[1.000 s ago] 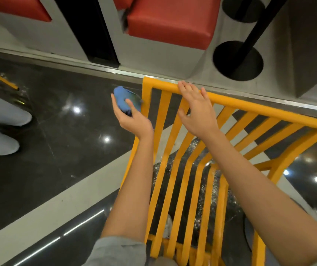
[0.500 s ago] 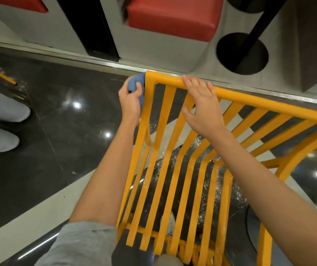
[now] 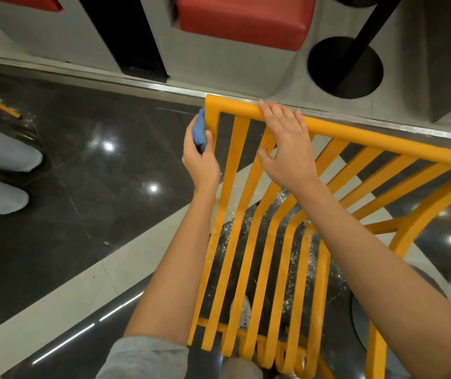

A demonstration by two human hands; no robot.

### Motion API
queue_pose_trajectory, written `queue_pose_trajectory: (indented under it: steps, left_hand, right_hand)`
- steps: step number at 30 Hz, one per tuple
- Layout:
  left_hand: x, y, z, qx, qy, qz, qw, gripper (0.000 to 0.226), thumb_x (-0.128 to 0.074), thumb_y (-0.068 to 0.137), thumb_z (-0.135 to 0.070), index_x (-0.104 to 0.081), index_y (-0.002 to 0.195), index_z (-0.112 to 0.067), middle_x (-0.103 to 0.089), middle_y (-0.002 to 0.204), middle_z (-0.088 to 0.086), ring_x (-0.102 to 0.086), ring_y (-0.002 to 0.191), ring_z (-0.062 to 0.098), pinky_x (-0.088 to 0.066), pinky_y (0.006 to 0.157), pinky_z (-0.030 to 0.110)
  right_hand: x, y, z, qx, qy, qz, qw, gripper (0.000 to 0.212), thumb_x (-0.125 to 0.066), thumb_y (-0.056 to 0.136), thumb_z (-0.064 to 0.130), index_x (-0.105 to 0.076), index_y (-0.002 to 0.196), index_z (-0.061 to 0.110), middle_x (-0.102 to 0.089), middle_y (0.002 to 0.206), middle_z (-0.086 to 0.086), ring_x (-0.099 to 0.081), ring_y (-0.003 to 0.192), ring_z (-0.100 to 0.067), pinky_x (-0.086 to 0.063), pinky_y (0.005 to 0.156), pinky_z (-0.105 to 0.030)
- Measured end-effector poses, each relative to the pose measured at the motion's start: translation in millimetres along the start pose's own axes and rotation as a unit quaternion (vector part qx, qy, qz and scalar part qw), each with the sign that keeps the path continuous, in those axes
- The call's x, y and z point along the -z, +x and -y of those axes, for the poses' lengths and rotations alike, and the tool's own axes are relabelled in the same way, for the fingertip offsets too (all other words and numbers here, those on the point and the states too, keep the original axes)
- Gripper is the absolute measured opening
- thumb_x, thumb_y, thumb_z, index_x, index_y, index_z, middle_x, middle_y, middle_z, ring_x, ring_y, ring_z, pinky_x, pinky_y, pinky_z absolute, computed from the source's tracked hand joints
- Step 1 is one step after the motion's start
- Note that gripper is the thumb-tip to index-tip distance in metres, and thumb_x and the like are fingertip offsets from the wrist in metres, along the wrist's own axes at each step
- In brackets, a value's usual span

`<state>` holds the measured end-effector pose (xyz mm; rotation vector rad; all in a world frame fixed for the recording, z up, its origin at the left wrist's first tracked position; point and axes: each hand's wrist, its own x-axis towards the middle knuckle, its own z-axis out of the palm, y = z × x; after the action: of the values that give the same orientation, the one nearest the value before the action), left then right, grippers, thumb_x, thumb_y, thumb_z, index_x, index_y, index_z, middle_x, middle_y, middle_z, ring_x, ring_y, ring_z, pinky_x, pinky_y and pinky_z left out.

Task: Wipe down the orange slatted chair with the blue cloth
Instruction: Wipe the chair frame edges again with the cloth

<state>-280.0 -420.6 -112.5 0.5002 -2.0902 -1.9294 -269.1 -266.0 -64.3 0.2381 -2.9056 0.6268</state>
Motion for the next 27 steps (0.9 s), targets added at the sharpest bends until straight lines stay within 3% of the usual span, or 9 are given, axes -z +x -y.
queue_pose_trajectory:
  steps: [2,5,11,14,17,20,24,25,27]
  left_hand:
    - [6,-16,16,0.028,-0.006,-0.019,0.999,0.038,-0.051,0.100,-0.016,-0.052,0.137,-0.009,-0.060,0.131,0.008,-0.057,0.122,0.016,-0.046,0.097,0.012]
    - [5,-15,12,0.063,-0.020,-0.052,0.996,0.037,-0.052,0.100,-0.014,-0.053,0.136,-0.008,-0.061,0.131,0.009,-0.057,0.120,0.016,-0.046,0.100,0.018]
    - [-9,6,-11,-0.036,-0.012,-0.023,0.999,0.037,-0.051,0.100,-0.020,-0.051,0.136,-0.009,-0.061,0.130,0.008,-0.058,0.121,0.016,-0.048,0.103,0.030]
    - [23,-9,30,0.019,0.058,0.026,0.998,0.023,-0.050,0.101,-0.020,-0.058,0.123,-0.016,-0.065,0.102,-0.003,-0.062,0.092,0.004,-0.052,0.082,0.020]
    - [68,-32,75,0.148,0.106,0.056,0.982,0.017,-0.050,0.101,-0.023,-0.061,0.112,-0.015,-0.061,0.084,-0.004,-0.059,0.077,0.008,-0.049,0.074,0.031]
    - [91,-50,87,0.220,0.104,0.073,0.967,0.015,-0.049,0.102,-0.023,-0.060,0.110,-0.016,-0.063,0.086,-0.004,-0.062,0.081,0.011,-0.051,0.077,0.032]
    - [82,-39,71,0.158,0.053,0.102,0.981,0.025,-0.052,0.100,-0.015,-0.061,0.123,-0.020,-0.068,0.104,-0.008,-0.065,0.096,0.003,-0.051,0.079,0.015]
    - [80,-38,68,0.148,0.044,0.105,0.982,0.028,-0.052,0.100,-0.014,-0.061,0.127,-0.018,-0.069,0.107,-0.005,-0.066,0.098,0.005,-0.052,0.079,0.016]
    - [84,-43,68,0.130,0.029,0.107,0.985,0.032,-0.051,0.101,-0.013,-0.059,0.131,-0.014,-0.070,0.105,0.007,-0.067,0.093,0.017,-0.055,0.075,0.025]
  right_hand:
    - [0,0,-1,0.001,0.001,0.002,1.000,0.072,-0.056,0.088,0.014,-0.026,0.154,0.018,-0.033,0.157,0.000,-0.023,0.148,-0.017,-0.001,0.123,-0.034]
    - [-1,0,-2,0.004,0.003,-0.002,1.000,0.072,-0.056,0.088,0.014,-0.027,0.154,0.017,-0.034,0.157,0.000,-0.023,0.148,-0.017,-0.002,0.123,-0.035]
    - [-2,-1,-2,0.002,0.011,-0.003,1.000,0.072,-0.055,0.088,0.014,-0.028,0.154,0.018,-0.034,0.156,0.001,-0.023,0.147,-0.016,-0.002,0.123,-0.034]
    - [-1,-1,-3,-0.002,0.018,0.000,1.000,0.071,-0.055,0.088,0.014,-0.027,0.154,0.019,-0.033,0.157,0.001,-0.022,0.148,-0.015,-0.001,0.123,-0.033]
    - [-2,-1,-3,0.000,0.026,0.001,1.000,0.071,-0.055,0.088,0.013,-0.028,0.154,0.019,-0.034,0.157,0.002,-0.023,0.147,-0.015,-0.001,0.122,-0.032]
    - [-3,-1,-4,-0.001,0.009,0.006,1.000,0.073,-0.056,0.088,0.014,-0.026,0.154,0.018,-0.032,0.158,0.000,-0.022,0.148,-0.017,0.001,0.122,-0.032]
    - [-12,-16,15,0.006,-0.047,-0.016,0.999,0.075,-0.053,0.088,0.015,-0.021,0.155,0.015,-0.018,0.163,-0.002,-0.011,0.152,-0.022,0.002,0.123,-0.040]
    - [-20,-25,26,0.019,-0.029,-0.020,0.999,0.070,-0.052,0.089,0.015,-0.026,0.154,0.015,-0.022,0.161,-0.002,-0.015,0.151,-0.021,0.001,0.123,-0.040]
    - [-41,-48,51,-0.003,0.070,0.009,0.998,0.058,-0.052,0.091,0.016,-0.042,0.147,0.019,-0.051,0.146,-0.002,-0.044,0.137,-0.019,-0.010,0.123,-0.037]
